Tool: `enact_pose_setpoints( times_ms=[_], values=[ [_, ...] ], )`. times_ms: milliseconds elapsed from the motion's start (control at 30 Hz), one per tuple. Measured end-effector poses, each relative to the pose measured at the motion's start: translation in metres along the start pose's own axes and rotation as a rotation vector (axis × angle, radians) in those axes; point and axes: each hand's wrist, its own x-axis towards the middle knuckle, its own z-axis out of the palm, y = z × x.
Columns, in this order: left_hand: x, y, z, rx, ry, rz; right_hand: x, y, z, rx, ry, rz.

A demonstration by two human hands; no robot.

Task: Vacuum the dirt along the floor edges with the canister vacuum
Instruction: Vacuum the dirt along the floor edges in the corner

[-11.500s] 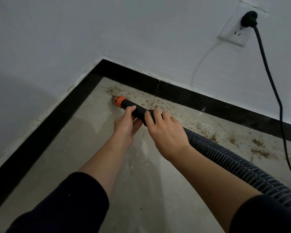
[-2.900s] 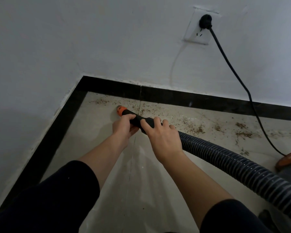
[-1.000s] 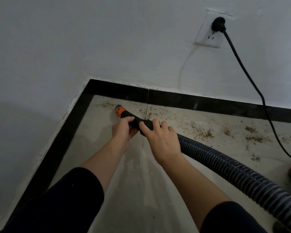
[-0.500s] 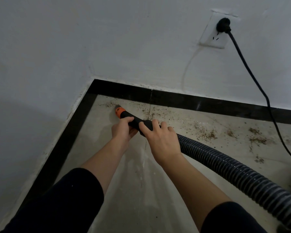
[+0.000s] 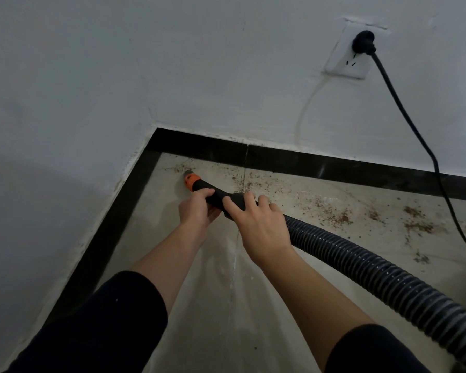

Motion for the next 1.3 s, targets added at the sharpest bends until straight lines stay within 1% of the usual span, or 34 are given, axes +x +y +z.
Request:
enact_pose_setpoints(
  times_ms=[700, 1300],
  values=[
    [0.009, 0.020, -0.022, -0.027, 0.052, 0.023, 0.020, -0.023, 0.002, 0.020, 0.025, -0.046],
    [0.024, 0.030, -0.030, -0.041, 0.033, 0.034, 0.035, -0.034, 0.001, 0.011, 0.031, -0.066]
  ],
)
